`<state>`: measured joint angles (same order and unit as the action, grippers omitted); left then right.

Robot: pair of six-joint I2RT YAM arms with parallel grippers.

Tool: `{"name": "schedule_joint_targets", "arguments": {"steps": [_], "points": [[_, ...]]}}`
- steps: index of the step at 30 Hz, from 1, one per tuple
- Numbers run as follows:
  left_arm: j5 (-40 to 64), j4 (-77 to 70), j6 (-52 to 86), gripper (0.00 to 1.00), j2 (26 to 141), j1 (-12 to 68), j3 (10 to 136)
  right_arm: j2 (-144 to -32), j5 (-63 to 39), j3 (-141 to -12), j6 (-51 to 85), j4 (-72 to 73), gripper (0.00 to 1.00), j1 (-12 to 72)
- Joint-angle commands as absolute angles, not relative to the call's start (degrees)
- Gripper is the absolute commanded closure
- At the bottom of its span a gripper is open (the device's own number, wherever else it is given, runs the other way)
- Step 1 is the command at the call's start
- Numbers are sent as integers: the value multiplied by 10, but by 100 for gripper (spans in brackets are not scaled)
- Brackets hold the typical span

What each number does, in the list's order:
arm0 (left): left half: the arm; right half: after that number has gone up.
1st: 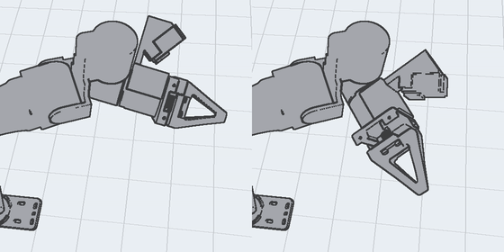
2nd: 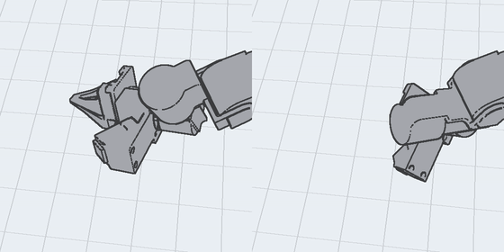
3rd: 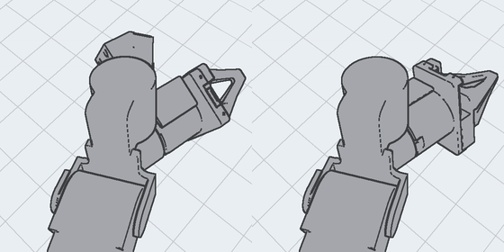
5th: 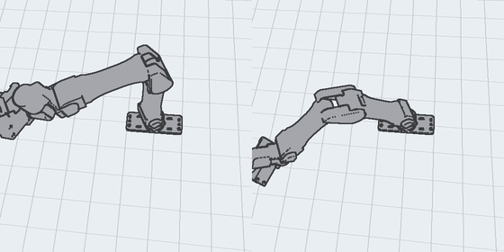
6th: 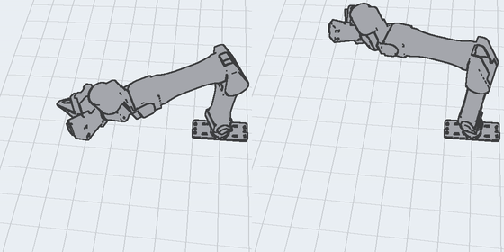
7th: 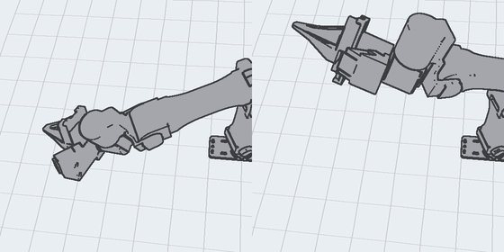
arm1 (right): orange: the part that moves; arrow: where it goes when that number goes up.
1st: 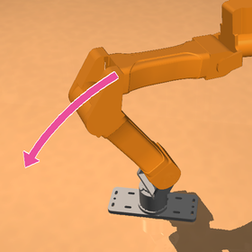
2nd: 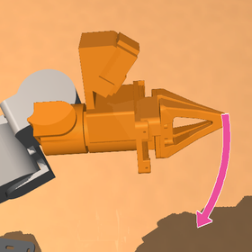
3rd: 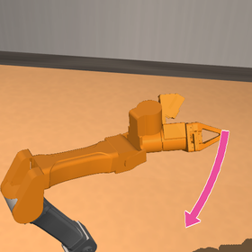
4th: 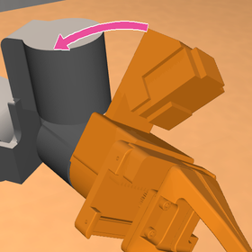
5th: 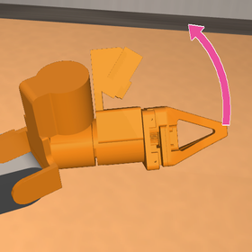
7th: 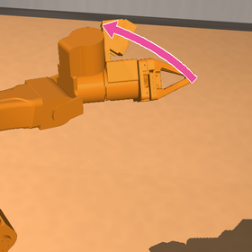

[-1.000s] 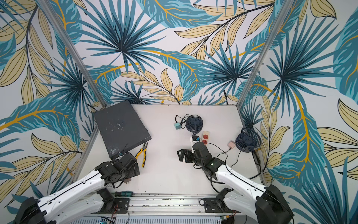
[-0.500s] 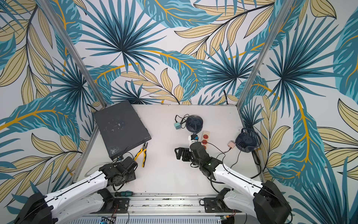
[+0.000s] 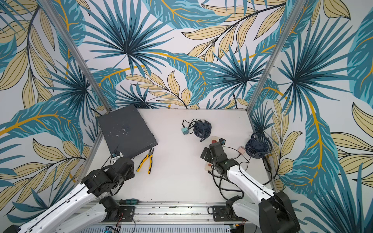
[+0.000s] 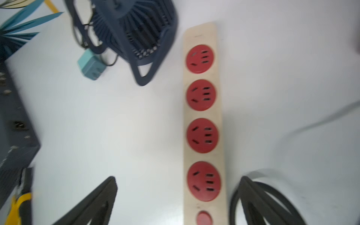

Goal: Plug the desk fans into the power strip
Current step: Pick up the plug from the center of the board, then move the socket to the center of the board.

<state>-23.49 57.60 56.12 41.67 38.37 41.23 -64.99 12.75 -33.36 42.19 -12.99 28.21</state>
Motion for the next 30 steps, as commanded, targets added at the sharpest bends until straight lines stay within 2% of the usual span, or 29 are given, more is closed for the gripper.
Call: {"name": "schedule_joint_targets", "arguments": {"steps": [1, 5, 10, 13, 21, 30], "points": [[-268, 527, 441, 65, 403, 384, 469, -675, 159, -346, 391, -181, 0, 248], [-178, 397, 330, 66, 413, 385, 491, -727, 118, -351, 379, -149, 1, 243], [-35, 296, 245, 65, 445, 385, 486, -758, 93, -341, 368, -111, 14, 244], [11, 278, 218, 65, 469, 385, 486, -781, 80, -342, 352, -99, 24, 248], [78, 205, 185, 63, 487, 384, 450, -811, 52, -341, 345, -81, 44, 297], [108, 145, 149, 63, 527, 385, 433, -838, 18, -354, 429, -33, 52, 421]]}}
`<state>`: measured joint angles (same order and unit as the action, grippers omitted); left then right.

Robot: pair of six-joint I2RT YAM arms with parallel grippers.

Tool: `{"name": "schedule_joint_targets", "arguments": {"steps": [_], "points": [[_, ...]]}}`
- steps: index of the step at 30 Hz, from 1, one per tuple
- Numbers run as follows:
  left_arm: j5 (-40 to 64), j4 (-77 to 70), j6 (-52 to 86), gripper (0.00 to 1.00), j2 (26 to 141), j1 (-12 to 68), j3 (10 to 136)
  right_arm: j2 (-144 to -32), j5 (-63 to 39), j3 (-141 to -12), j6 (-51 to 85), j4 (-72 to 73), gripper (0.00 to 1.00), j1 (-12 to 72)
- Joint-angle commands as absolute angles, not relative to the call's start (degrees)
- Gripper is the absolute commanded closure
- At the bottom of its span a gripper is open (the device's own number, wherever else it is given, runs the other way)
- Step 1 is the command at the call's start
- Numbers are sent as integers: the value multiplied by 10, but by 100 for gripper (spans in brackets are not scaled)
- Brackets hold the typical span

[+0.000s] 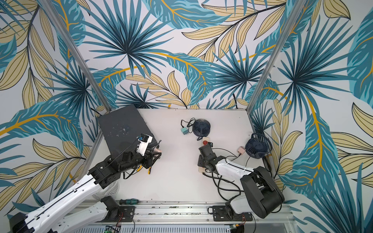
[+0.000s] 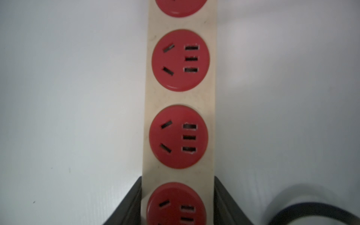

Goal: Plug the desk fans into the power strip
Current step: Move the socket to the center of the board, then insert the plug into the socket.

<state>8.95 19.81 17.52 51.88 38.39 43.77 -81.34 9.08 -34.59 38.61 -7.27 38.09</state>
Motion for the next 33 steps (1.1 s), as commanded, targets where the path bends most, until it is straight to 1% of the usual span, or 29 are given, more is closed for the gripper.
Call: {"name": "schedule_joint_targets", "arguments": {"steps": [1, 9, 14, 16, 19, 20, 21, 24, 27, 30, 33], "points": [[111, 138, 146, 63, 534, 385, 432, -847, 18, -363, 433, -30, 52, 433], [141, 102, 117, 63, 579, 386, 430, -921, 5, -440, 409, -25, 53, 497], [152, 94, 66, 57, 593, 392, 422, -916, -17, -443, 393, -28, 52, 516], [159, 85, 42, 55, 595, 396, 415, -899, -16, -434, 395, -42, 37, 517], [170, 69, 3, 55, 591, 404, 404, -857, 11, -433, 389, -85, 15, 515], [173, 67, -11, 54, 588, 408, 400, -832, 14, -435, 385, -104, 10, 512], [174, 64, -24, 54, 584, 412, 397, -806, 10, -437, 382, -123, 8, 507], [168, 57, -63, 54, 566, 425, 387, -711, -59, -426, 378, -146, 6, 469], [157, 56, -98, 55, 547, 440, 379, -634, -216, -413, 374, -130, 7, 416], [131, 58, -113, 55, 538, 466, 380, -606, -330, -422, 384, -107, 9, 412], [72, 72, -142, 55, 539, 513, 390, -602, -375, -435, 404, -91, 14, 415]]}}
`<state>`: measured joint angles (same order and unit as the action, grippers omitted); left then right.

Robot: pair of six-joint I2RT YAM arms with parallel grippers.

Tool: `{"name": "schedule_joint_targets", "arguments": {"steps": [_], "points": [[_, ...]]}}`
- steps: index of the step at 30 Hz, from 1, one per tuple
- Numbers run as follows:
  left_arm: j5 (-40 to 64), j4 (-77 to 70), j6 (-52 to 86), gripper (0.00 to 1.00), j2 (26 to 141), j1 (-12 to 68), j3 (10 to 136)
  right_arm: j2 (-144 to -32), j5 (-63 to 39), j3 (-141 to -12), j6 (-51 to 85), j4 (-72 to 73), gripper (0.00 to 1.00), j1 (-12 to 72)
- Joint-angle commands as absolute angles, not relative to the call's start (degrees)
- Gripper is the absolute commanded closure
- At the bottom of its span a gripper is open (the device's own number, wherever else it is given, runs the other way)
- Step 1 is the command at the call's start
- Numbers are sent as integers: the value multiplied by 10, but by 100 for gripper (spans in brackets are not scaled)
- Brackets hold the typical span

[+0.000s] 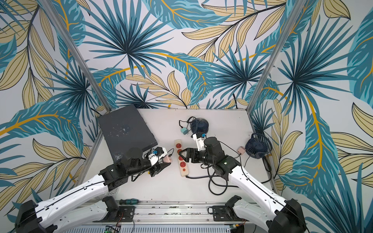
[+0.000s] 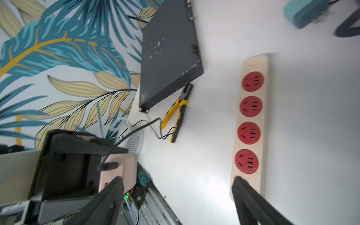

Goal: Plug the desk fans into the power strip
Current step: Insert the plug into the socket.

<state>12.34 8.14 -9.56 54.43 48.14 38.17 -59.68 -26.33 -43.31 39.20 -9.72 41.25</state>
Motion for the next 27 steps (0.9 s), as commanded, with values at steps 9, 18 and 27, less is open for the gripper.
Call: {"name": "schedule_joint_targets", "arguments": {"steps": [9, 18, 27], "points": [[47, 61, -133, 55, 571, 547, 408, -625, -387, -473, 366, -119, 29, 449], [37, 51, -121, 55, 589, 549, 415, -615, -345, -473, 369, -109, 29, 472], [45, 46, -102, 55, 616, 549, 425, -637, -273, -502, 359, -158, 44, 493]]}}
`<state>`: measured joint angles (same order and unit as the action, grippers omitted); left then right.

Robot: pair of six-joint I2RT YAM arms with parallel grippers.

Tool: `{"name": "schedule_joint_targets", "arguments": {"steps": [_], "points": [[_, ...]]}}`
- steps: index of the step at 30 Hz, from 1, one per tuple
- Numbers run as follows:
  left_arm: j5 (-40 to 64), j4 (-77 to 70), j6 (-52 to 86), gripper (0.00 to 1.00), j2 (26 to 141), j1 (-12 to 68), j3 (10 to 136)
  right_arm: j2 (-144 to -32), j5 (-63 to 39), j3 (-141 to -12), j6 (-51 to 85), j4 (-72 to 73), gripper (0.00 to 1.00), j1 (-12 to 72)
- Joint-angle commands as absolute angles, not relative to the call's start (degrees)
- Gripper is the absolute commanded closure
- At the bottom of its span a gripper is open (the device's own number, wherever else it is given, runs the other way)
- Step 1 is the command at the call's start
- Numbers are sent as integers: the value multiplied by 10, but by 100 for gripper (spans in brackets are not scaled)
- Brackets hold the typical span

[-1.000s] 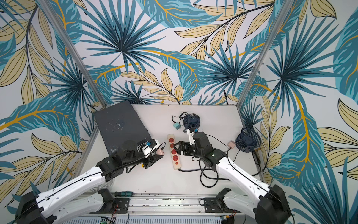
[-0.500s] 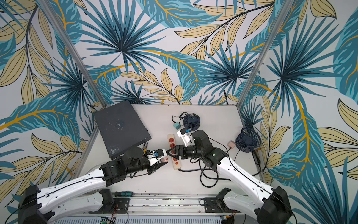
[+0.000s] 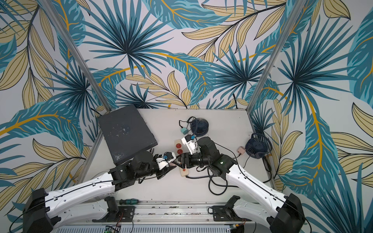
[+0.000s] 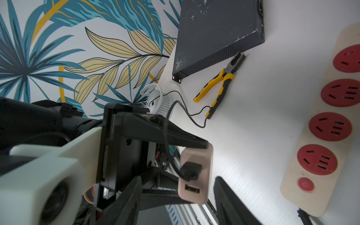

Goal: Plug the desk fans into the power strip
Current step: Insert the plug into the socket.

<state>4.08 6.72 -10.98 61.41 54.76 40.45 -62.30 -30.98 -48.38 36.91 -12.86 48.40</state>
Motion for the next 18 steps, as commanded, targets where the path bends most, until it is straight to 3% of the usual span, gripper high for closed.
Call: {"name": "schedule_joint_targets", "arguments": {"steps": [1, 11, 18], "points": [[44, 46, -102, 55, 616, 549, 425, -643, -265, -508, 356, -166, 46, 495], [34, 53, -103, 55, 615, 549, 427, -693, -217, -543, 340, -206, 51, 519], [22, 56, -96, 55, 617, 549, 425, -707, -202, -552, 333, -216, 68, 526]]}}
